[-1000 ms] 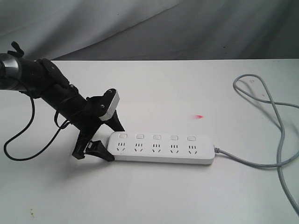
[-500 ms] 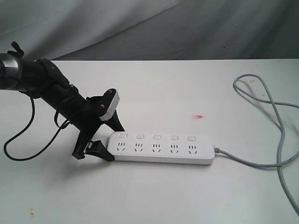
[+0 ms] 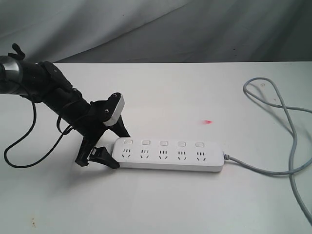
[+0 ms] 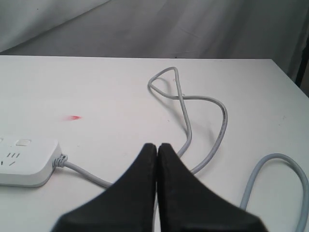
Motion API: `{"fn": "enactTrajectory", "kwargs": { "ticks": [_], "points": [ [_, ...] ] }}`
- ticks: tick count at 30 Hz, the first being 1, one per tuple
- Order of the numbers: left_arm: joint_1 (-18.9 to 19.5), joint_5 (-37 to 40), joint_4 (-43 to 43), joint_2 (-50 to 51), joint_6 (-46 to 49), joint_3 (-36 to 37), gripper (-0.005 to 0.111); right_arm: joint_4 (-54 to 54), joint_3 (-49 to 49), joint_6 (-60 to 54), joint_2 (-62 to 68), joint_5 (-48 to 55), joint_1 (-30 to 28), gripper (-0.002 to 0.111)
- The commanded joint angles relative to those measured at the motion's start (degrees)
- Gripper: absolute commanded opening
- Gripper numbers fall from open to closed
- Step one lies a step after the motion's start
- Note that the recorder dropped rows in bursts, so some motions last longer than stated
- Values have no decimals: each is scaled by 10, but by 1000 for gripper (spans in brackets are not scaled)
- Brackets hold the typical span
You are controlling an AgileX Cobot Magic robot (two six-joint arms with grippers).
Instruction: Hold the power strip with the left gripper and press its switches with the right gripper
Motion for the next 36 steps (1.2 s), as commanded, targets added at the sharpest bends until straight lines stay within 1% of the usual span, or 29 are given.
{"fn": "enactTrajectory", "kwargs": {
  "ticks": [1,7,10,12,15,17,20,27,30,32,33,36],
  "points": [
    [-2,4,-10,-3,2,-3,23,3,1,-6,-3,-2,-5,0],
    [-2,5,-10,-3,2,-3,23,3,1,-5,-3,-2,-5,0],
    [-2,9,4,-3,2,-3,28,3,1,-5,-3,-2,-5,0],
    [-2,9,9,-3,2,-3,40,3,1,-5,-3,-2,-5,0],
    [-2,6,9,-3,2,-3,69,3,1,-5,-3,-2,-5,0],
    [-2,5,9,-3,-10,-3,81,3,1,-5,-3,-2,-5,0],
    [-2,4,10,-7,-30,-3,87,3,1,-5,-3,-2,-5,0],
    [-2,3,8,-63,-98,-3,86,3,1,-5,-3,-2,-5,0],
    [-2,3,8,-109,-143,-3,78,3,1,-5,-3,-2,-5,0],
    [-2,3,8,-147,-190,-3,66,3,1,-5,-3,-2,-5,0],
    [-2,3,8,-168,-216,-3,57,3,1,-5,-3,-2,-5,0],
    [-2,3,8,-233,-283,-3,26,3,1,-5,-3,-2,-5,0]
  ]
}}
